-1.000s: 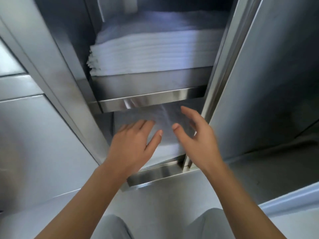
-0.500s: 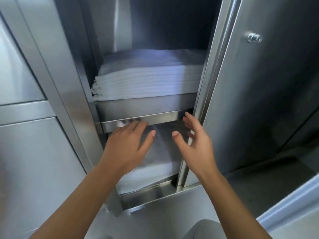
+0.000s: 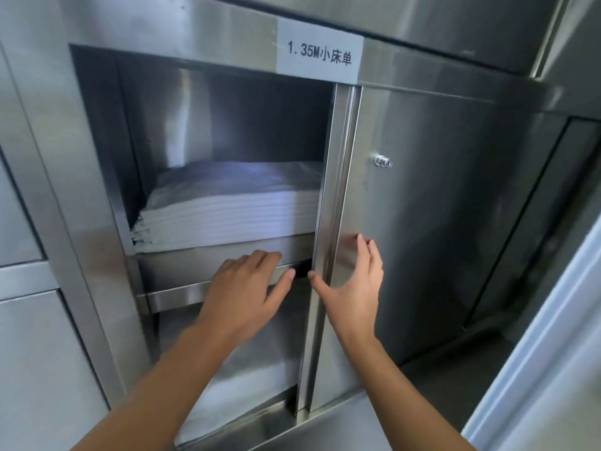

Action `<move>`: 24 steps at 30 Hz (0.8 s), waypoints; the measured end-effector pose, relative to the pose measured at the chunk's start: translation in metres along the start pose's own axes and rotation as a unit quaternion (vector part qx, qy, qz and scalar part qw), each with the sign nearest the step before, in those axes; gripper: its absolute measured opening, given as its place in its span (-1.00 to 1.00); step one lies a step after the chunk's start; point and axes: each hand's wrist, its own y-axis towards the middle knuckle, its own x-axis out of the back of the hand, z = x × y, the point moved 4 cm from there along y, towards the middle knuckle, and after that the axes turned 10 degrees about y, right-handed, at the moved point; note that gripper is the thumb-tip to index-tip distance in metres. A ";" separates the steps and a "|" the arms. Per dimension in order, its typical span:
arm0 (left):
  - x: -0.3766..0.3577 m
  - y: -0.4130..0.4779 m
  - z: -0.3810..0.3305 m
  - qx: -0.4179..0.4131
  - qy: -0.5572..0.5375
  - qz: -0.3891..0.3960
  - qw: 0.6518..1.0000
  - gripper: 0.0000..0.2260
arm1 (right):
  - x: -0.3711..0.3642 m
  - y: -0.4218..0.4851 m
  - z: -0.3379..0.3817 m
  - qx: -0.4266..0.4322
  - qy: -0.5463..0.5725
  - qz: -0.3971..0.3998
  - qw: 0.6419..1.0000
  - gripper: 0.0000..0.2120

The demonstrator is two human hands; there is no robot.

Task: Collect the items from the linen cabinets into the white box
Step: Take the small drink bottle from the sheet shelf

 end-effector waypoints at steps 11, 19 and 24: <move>-0.020 0.000 -0.018 -0.026 0.005 0.014 1.000 -0.56 | -0.009 0.001 -0.014 0.009 -0.050 0.001 0.999 0.15; -0.023 0.015 -0.030 -0.036 -0.007 0.008 0.999 -0.49 | 0.001 0.014 -0.028 0.015 -0.076 0.004 0.997 0.15; -0.024 0.019 -0.041 -0.038 -0.015 0.005 0.999 -0.48 | 0.018 0.035 -0.046 0.011 -0.104 0.002 0.995 0.14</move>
